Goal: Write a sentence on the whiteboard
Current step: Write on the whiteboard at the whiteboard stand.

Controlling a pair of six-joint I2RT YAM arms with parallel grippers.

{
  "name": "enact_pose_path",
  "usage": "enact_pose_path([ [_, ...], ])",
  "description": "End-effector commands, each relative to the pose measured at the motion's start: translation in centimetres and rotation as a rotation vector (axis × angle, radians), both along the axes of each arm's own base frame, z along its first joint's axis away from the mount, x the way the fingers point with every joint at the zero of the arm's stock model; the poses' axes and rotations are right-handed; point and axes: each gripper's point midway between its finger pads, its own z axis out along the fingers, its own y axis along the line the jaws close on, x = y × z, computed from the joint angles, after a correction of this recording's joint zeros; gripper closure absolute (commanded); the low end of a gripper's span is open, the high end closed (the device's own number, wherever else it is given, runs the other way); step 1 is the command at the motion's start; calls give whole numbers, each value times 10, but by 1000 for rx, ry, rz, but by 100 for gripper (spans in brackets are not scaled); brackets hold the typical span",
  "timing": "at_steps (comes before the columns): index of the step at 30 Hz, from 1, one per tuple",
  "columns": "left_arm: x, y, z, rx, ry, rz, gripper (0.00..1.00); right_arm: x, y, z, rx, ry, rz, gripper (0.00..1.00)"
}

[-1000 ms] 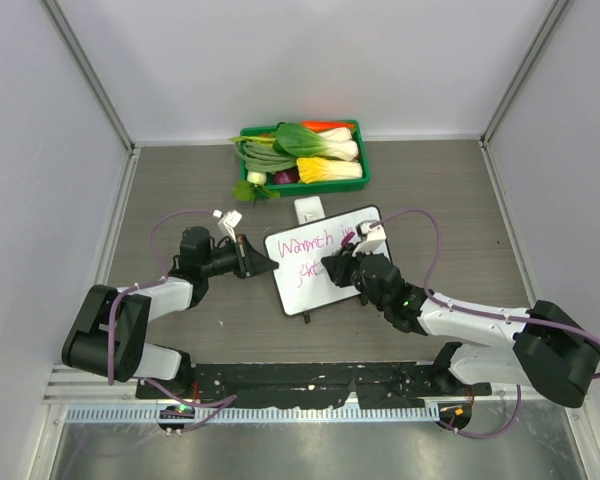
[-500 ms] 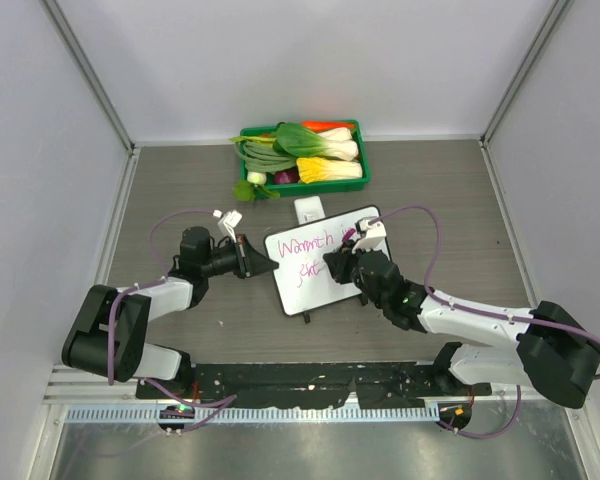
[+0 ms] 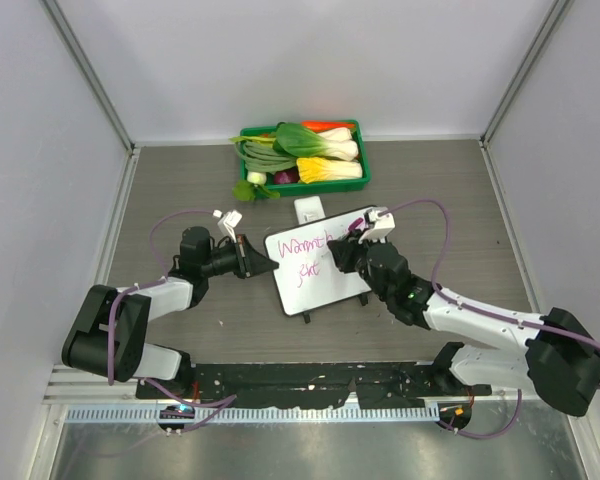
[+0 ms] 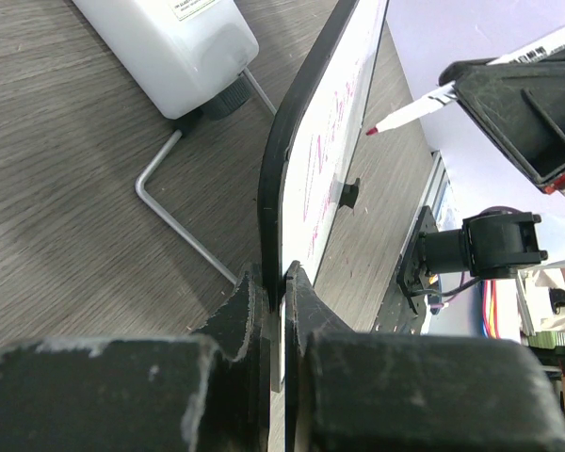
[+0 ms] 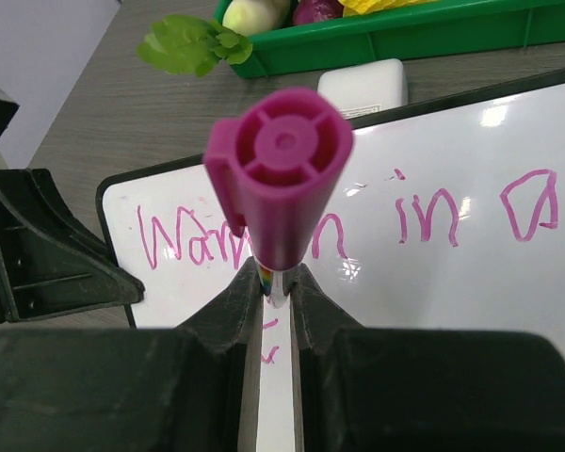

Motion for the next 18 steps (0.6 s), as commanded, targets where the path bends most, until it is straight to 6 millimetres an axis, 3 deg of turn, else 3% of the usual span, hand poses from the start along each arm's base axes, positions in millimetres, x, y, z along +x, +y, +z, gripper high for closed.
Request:
enact_pose_path([
  [1,12,12,-20,92,-24,72,100,14,10,23,42,-43,-1,99],
  [7,13,12,-19,91,-27,74,100,19,9,10,28,-20,-29,99],
  [18,12,12,-18,90,-27,71,100,8,0,-22,-17,38,-22,99],
])
